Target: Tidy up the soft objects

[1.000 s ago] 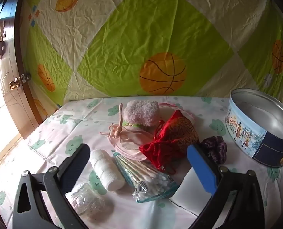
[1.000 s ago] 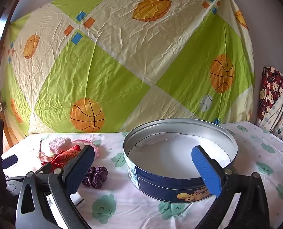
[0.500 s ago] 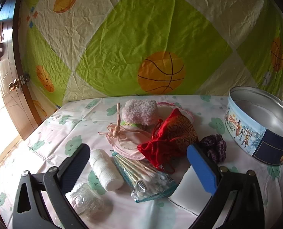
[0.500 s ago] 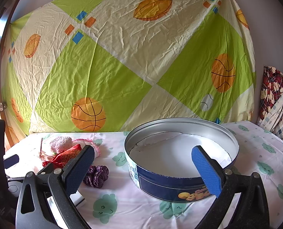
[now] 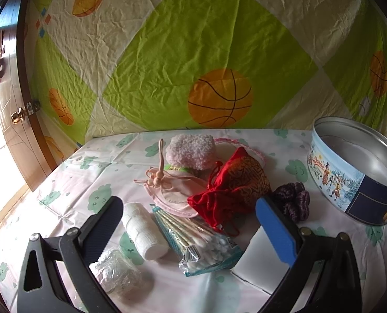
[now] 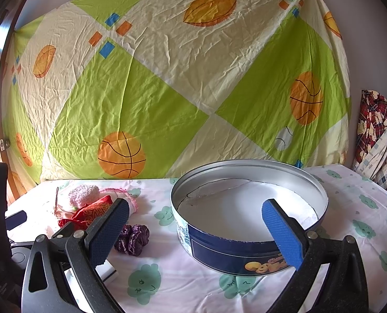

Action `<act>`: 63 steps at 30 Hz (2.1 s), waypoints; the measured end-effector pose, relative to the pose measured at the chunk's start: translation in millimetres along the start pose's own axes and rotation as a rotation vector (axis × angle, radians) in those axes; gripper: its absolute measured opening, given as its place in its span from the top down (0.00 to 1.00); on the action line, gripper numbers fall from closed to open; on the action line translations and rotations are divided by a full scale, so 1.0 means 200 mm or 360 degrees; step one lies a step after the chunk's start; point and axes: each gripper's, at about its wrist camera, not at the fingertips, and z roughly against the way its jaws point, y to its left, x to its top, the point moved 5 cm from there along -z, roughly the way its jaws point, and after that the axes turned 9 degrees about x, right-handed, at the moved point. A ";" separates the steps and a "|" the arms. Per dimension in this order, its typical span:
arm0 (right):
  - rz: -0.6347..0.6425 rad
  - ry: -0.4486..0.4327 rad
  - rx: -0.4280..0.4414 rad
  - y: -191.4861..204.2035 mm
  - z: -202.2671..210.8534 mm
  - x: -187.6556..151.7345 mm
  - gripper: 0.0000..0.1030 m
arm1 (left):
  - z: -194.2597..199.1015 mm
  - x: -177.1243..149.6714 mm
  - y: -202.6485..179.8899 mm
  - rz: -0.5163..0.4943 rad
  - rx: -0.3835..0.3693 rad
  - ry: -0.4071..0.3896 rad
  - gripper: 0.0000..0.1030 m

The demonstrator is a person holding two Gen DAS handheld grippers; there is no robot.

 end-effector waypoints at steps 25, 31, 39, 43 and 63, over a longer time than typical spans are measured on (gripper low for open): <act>0.0027 0.0011 0.0048 0.03 0.00 0.00 0.00 | -0.02 0.00 0.01 0.0008 -0.0010 0.0006 0.00; 0.0051 0.0010 0.0059 0.05 0.00 0.00 0.00 | -0.01 -0.02 0.02 0.0048 -0.0009 0.0049 0.00; 0.0049 -0.0019 0.0075 0.05 0.03 0.02 0.00 | 0.08 -0.10 0.05 0.0121 0.0008 0.0104 0.00; 0.0034 -0.0014 0.0099 0.05 0.03 0.03 0.00 | 0.14 -0.13 0.09 0.0084 0.0021 0.0093 0.01; 0.0471 0.0680 0.0828 0.57 -0.19 -0.31 0.01 | 0.01 -0.32 0.68 -0.0076 -0.0154 0.0352 0.01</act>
